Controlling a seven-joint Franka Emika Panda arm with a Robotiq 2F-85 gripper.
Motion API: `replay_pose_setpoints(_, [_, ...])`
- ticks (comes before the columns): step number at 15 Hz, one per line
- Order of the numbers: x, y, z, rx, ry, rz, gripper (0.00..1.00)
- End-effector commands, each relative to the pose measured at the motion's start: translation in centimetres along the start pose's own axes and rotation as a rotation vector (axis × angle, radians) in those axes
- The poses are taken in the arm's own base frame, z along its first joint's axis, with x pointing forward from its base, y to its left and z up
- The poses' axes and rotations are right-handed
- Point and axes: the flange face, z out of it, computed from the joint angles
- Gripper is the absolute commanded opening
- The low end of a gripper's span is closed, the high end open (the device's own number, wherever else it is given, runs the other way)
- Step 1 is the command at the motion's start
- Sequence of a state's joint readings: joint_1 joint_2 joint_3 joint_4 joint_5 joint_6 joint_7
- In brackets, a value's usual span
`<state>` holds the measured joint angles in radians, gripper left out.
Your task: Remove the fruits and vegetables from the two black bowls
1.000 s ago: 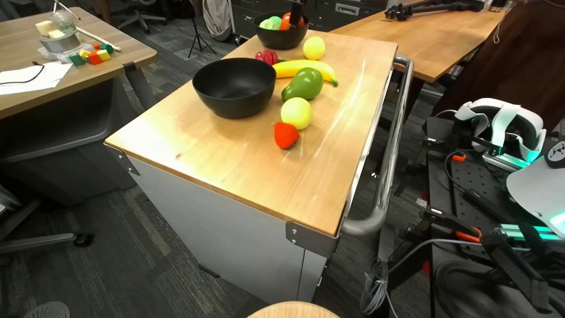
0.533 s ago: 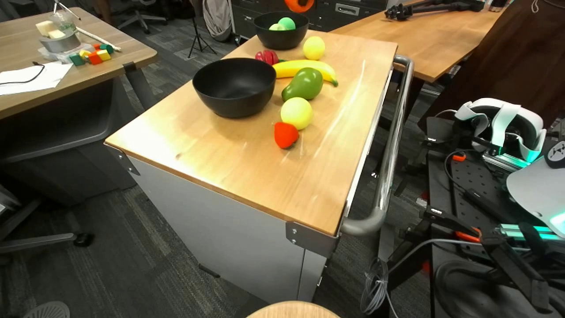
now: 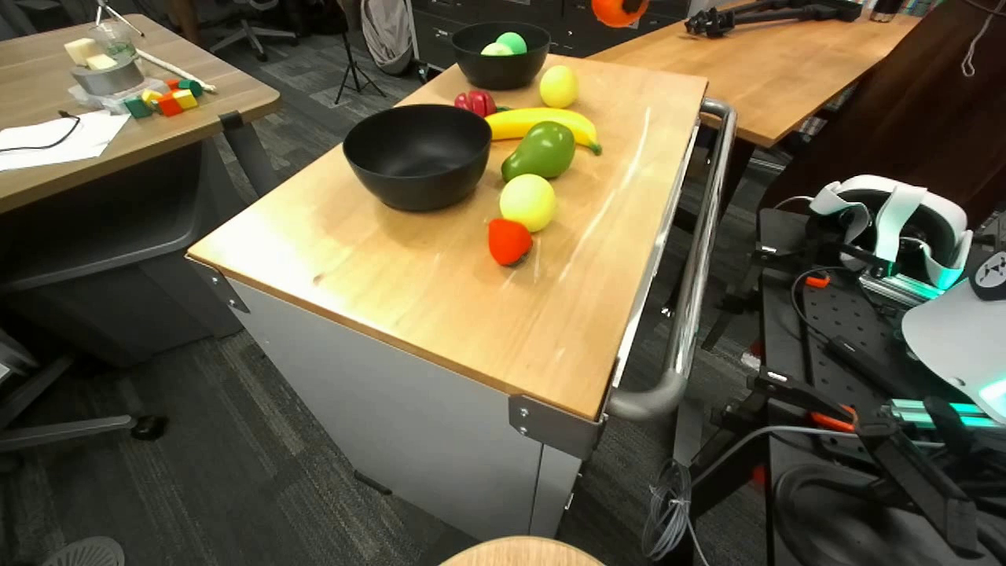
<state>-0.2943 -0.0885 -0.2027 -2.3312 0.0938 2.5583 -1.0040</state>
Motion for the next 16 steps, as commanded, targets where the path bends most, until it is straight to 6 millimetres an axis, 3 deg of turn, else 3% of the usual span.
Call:
replay_pose_setpoints(1, [-2.5,-0.5,2.3,0.088,-0.011,-0.024,0.66])
replay_pose_setpoints(5, [-3.8,-1.5,5.3,0.127,-0.028,-0.064,0.66])
replay_pose_setpoints(9, [-2.8,-2.0,7.1,0.137,-0.047,-0.076,0.68])
replay_pose_setpoints(10, [-2.4,-2.1,7.3,0.133,-0.048,-0.073,0.97])
replay_pose_setpoints(13, [-0.9,-2.1,5.8,0.124,-0.035,-0.074,1.0])
replay_pose_setpoints(16, [2.1,-1.0,0.8,0.108,0.051,-0.075,1.0])
